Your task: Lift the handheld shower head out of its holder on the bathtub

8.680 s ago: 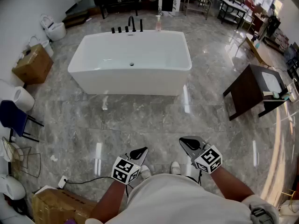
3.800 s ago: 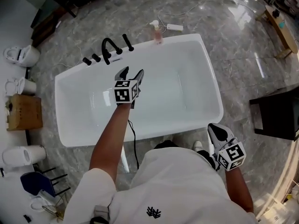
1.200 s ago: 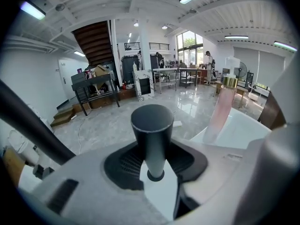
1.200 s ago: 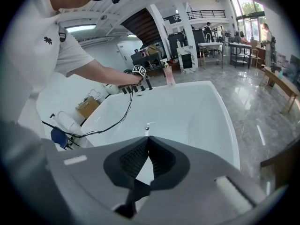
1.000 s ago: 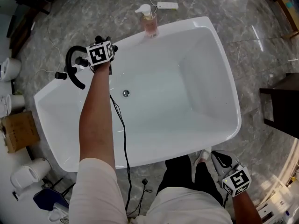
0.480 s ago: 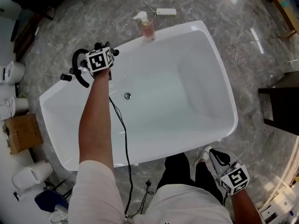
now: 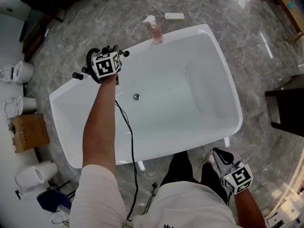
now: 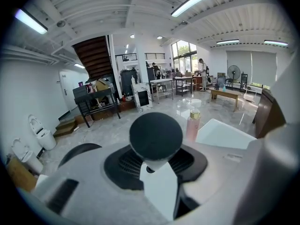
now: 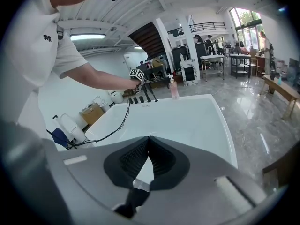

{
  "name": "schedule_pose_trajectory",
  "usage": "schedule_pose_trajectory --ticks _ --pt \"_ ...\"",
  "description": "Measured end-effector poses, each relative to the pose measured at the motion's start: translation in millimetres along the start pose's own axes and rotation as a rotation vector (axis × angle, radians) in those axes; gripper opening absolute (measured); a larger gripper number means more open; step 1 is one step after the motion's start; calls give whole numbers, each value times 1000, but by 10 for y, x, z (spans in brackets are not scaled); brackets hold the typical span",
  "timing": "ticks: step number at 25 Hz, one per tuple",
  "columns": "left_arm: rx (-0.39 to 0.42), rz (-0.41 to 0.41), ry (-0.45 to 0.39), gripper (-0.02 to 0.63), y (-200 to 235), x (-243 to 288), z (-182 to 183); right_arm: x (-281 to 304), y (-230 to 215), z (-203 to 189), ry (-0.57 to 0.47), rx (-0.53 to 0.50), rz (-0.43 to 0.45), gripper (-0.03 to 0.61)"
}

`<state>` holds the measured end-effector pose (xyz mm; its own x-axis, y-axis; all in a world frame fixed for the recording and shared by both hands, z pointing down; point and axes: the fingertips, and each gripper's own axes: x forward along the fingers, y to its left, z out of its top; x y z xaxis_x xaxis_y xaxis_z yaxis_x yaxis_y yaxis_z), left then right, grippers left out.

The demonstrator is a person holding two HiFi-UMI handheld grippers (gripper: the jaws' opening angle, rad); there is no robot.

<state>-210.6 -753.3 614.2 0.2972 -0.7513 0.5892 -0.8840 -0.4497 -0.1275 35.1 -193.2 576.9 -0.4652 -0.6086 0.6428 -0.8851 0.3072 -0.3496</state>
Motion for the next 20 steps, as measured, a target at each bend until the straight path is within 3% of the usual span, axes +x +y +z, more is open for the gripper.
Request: schedule_pose_trajectory --ticks 20 --pt "43 -57 -74 137 -355 -1227 292 -419 236 110 -91 -79 -5 14"
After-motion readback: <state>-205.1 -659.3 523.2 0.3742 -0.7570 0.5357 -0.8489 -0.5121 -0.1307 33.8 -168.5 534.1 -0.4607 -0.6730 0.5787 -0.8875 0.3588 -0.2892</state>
